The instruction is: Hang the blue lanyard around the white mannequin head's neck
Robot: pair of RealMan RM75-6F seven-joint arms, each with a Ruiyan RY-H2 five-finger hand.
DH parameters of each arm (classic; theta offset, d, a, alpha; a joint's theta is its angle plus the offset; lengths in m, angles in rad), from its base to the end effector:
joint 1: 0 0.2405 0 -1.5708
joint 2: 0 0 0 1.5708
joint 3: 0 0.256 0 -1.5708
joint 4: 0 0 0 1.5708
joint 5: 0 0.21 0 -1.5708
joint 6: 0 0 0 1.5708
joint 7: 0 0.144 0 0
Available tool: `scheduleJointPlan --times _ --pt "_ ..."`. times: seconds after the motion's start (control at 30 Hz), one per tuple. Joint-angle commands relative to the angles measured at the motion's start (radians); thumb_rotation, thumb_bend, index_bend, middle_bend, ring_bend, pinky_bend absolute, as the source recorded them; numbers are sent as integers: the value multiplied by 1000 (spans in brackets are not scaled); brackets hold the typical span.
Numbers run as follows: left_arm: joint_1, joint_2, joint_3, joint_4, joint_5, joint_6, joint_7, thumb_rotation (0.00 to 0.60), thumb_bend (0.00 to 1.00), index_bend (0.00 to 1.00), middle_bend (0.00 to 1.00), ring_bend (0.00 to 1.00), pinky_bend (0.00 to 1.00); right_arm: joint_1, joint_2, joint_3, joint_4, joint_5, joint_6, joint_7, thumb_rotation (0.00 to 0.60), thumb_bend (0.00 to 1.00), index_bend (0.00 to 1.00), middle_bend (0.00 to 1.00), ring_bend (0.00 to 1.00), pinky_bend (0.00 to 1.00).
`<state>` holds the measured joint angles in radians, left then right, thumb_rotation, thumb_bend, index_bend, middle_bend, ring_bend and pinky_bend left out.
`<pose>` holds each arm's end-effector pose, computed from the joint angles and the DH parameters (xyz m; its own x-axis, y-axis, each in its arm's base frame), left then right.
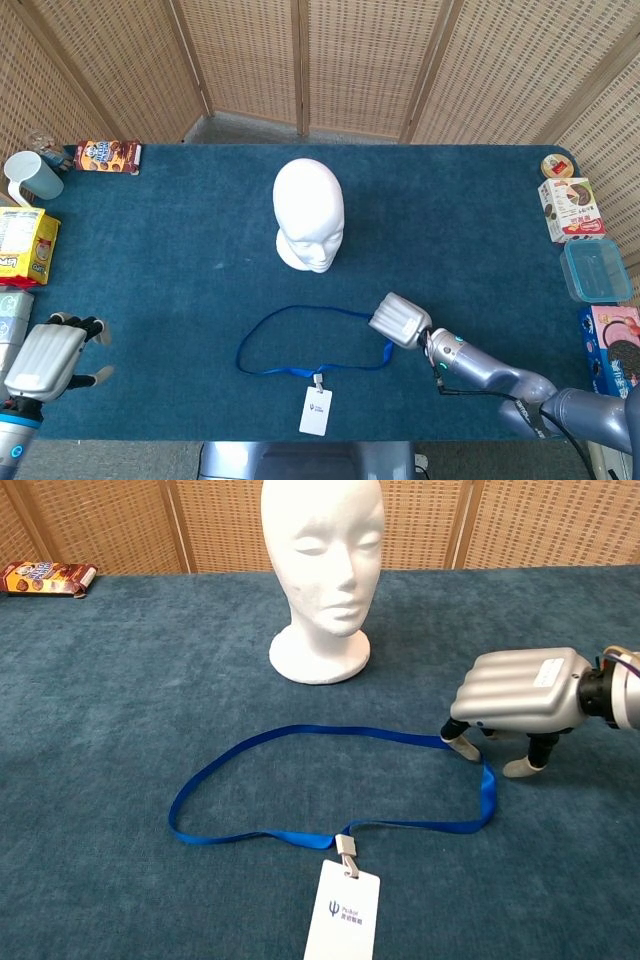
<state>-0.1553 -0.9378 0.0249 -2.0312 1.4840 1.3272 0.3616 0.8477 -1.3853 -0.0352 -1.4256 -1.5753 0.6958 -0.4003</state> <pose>-0.2386 0.1726 0.1502 0.5173 0.2017 0.8317 0.8557 -0.1352 -0.4995 -0.1747 -0.3205 -0.0186 0.9119 -0.0597 0.4061 -0.2859 -0.8022 0.5241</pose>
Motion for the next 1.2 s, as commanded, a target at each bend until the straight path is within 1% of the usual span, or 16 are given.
scheduleJointPlan --times 0.03,0.3,0.53,0.87,1.2 --pt "0 0 1 0 0 0 0 557 132 503 515 497 331 -1 0 -1 0 3 0 -3 600 311 505 968 1000 1000" --pt "0 1 2 0 0 3 0 557 132 503 515 497 331 -2 -8 -4 2 19 1 -6 600 338 523 967 1000 1000" --pt "-1 3 3 0 0 3 0 558 133 490 515 497 332 -2 -12 -4 0 26 2 2 600 360 560 966 1000 1000" --pt "-4 1 3 2 -1 1 1 555 131 481 515 497 332 -9 -18 2 4 40 22 42 600 387 621 967 1000 1000" --pt "-14 4 0 2 -3 -7 9 558 131 480 516 497 332 -18 -23 1 7 45 40 77 600 397 651 967 1000 1000"
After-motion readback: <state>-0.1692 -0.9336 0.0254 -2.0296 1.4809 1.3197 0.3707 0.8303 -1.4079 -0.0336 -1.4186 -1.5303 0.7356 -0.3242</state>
